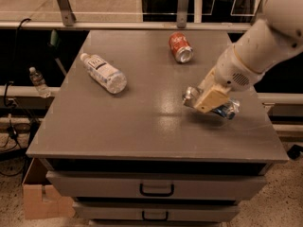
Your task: Pick redbull can
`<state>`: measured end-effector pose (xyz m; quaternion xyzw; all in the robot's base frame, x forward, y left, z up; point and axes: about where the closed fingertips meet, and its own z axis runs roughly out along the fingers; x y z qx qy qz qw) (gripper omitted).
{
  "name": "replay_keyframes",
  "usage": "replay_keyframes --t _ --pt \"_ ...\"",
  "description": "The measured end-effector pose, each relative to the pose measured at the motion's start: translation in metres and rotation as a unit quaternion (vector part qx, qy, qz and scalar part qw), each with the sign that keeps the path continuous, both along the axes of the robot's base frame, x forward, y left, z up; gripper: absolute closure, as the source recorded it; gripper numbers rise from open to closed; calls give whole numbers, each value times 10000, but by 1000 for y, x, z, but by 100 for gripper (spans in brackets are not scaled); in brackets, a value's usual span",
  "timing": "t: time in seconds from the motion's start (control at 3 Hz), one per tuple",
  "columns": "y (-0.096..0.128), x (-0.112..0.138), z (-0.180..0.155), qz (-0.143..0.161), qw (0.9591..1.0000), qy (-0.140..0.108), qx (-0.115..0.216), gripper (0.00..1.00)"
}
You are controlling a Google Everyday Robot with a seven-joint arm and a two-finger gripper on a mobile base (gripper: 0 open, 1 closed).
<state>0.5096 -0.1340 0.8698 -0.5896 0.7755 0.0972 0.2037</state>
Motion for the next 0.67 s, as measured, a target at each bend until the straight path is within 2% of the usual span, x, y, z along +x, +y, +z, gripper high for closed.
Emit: replay_keyframes --t 0.33,0.67 --pt "10 -3 52 776 9926 -167 921 100" --pt "23 -10 112 1205 9771 -295 1729 100"
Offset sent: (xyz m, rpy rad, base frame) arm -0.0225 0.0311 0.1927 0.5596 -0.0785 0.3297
